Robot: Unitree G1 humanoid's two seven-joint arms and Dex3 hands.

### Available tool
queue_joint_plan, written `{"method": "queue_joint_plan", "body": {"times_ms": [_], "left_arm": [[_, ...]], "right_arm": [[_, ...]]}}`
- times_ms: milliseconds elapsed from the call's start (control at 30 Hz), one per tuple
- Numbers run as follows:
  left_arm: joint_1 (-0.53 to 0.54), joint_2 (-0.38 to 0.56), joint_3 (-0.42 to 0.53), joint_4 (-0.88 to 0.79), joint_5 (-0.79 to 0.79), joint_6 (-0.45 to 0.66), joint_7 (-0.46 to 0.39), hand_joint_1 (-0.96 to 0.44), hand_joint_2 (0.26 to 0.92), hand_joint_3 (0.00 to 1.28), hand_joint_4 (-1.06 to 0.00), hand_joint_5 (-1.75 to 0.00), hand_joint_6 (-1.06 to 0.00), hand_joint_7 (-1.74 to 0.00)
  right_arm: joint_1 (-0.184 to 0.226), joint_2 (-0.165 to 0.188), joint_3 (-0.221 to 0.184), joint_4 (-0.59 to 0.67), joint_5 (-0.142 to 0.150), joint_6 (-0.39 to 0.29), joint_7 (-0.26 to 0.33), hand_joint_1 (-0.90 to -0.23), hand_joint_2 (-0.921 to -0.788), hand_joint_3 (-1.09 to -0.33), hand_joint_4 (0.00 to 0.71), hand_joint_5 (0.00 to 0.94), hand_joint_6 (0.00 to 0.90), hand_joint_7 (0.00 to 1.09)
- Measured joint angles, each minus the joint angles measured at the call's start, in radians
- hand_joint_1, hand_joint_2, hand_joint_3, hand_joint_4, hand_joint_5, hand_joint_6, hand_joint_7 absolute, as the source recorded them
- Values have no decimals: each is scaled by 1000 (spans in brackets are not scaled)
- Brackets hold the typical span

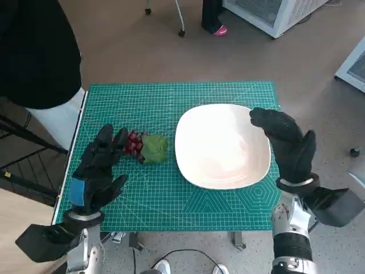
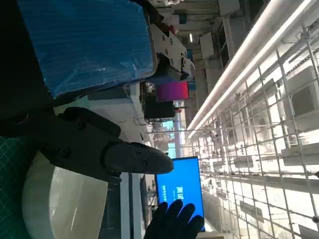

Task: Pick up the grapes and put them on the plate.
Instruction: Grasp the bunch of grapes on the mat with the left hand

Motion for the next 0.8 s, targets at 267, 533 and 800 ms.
{"method": "queue_joint_plan", "body": {"times_ms": [267, 533, 800], "left_arm": [[1, 4, 0, -24, 0, 6, 6, -571, 921, 190, -326, -2, -412, -8], [2, 42, 24, -59, 193, 20, 95, -647, 921, 133, -162, -1, -237, -2], [-4, 139, 62, -166, 529, 108, 223, -559, 843, 35, -166, -6, -247, -18]], "right_arm": [[0, 0, 0, 0, 0, 1, 0, -358, -921, -577, 557, 0, 472, 2], [-5, 0, 0, 0, 3, -1, 0, -357, -921, -576, 556, 0, 477, 4], [-11, -2, -2, -1, 4, -4, 0, -358, -921, -570, 560, 2, 482, 7]]}}
